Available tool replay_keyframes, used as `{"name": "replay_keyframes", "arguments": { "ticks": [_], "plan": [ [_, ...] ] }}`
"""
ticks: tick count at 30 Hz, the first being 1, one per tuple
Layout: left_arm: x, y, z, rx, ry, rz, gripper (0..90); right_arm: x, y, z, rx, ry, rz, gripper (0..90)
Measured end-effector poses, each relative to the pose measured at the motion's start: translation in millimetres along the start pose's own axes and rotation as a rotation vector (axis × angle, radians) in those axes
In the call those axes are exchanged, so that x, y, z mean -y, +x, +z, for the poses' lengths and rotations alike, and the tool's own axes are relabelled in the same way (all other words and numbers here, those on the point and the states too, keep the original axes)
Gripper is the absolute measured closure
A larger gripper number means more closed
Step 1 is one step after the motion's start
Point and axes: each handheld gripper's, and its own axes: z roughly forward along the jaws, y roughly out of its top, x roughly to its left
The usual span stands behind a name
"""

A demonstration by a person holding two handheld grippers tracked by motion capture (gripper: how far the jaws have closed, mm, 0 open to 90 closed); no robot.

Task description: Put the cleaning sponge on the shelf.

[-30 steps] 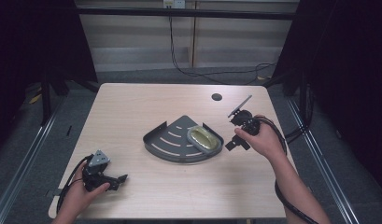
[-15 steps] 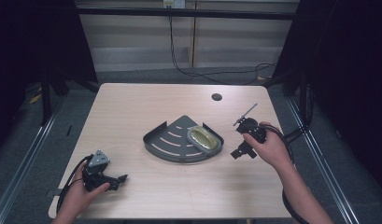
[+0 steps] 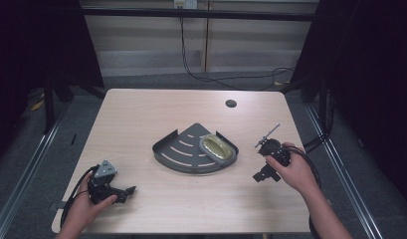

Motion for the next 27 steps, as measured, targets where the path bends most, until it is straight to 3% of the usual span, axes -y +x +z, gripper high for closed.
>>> {"name": "replay_keyframes", "arguments": {
  "ticks": [13, 27],
  "plan": [
    [0.0, 0.0, 0.0, 0.000, 0.000, 0.000, 0.1, 25.7, 5.7, 10.1, 0.015, -0.023, 0.000, 18.6],
    [0.0, 0.0, 0.0, 0.000, 0.000, -0.001, 0.1, 49.3, 5.3, 28.3, -0.003, -0.074, 0.064, 18.5]
  ]
}}
